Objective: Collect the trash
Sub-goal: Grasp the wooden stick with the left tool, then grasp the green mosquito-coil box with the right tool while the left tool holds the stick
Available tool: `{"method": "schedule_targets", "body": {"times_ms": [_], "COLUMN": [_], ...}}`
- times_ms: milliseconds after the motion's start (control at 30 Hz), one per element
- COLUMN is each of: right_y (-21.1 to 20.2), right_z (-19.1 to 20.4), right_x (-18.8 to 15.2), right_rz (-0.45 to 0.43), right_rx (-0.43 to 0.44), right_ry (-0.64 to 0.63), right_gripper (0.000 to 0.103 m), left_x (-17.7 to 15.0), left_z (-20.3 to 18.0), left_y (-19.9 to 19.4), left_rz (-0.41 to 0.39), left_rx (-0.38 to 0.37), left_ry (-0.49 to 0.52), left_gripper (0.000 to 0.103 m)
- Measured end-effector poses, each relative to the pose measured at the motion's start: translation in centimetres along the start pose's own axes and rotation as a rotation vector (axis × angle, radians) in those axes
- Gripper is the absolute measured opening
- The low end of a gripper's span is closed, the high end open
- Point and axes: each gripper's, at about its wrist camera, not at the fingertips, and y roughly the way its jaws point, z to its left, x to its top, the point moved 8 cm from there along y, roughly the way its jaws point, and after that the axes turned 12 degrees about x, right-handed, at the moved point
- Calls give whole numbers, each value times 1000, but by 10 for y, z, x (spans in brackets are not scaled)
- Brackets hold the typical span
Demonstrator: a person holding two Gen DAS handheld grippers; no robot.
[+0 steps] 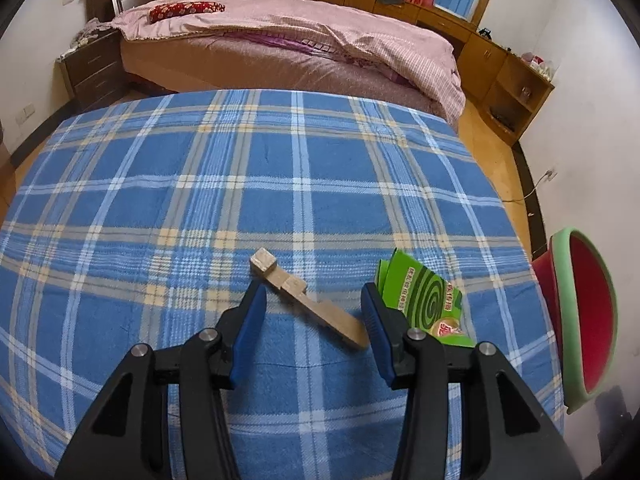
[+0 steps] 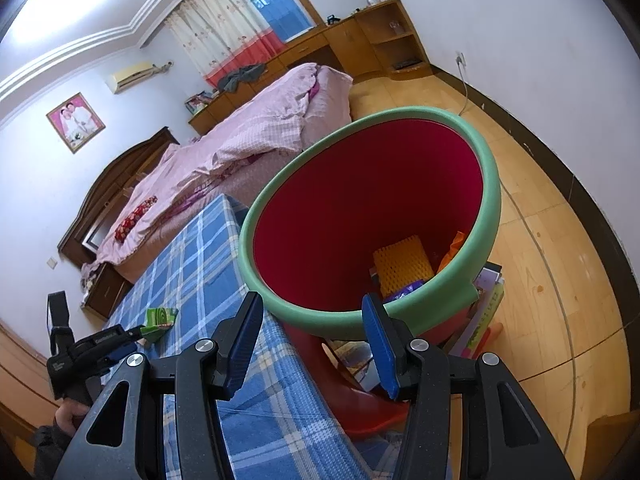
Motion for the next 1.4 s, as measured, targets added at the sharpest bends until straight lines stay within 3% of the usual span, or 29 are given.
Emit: {"method": "schedule_targets", "body": {"times_ms": [33, 167, 233, 333, 600, 700, 833, 1033, 1400], "right_y": [1, 4, 3, 3, 10, 21, 40, 76, 142], "right_z": [0, 4, 7, 15, 48, 66, 90, 120, 166], "right_x": [-1, -4, -5, -6, -12, -16, -23, -41, -68], "right_rz": [3, 19, 22, 25, 53, 78, 117, 216, 326], "right_rx": [5, 24, 25, 27, 38, 40, 52, 89, 75], "right_ry": [4, 15, 7, -10, -76, -112, -156, -193, -368], "right_gripper": [53, 53, 53, 53, 53, 56, 69, 69, 80], "left_x": [-1, -6, -9, -11, -7, 2, 17, 22, 13], "left_z": [0, 2, 2, 6, 29, 44, 70, 104, 112], "left_y": [0, -1, -3, -5, -23, -31, -32, -24, -12], "left_rz": [-7, -26, -17, 10, -10, -46, -80, -104, -97], "left_rx": [8, 48, 17, -32, -87, -78, -61, -22, -48], "left_ry": [5, 34, 33, 25, 8, -3, -44, -112, -129], "left_gripper": [48, 25, 15, 10, 10, 10, 10, 10, 10]}}
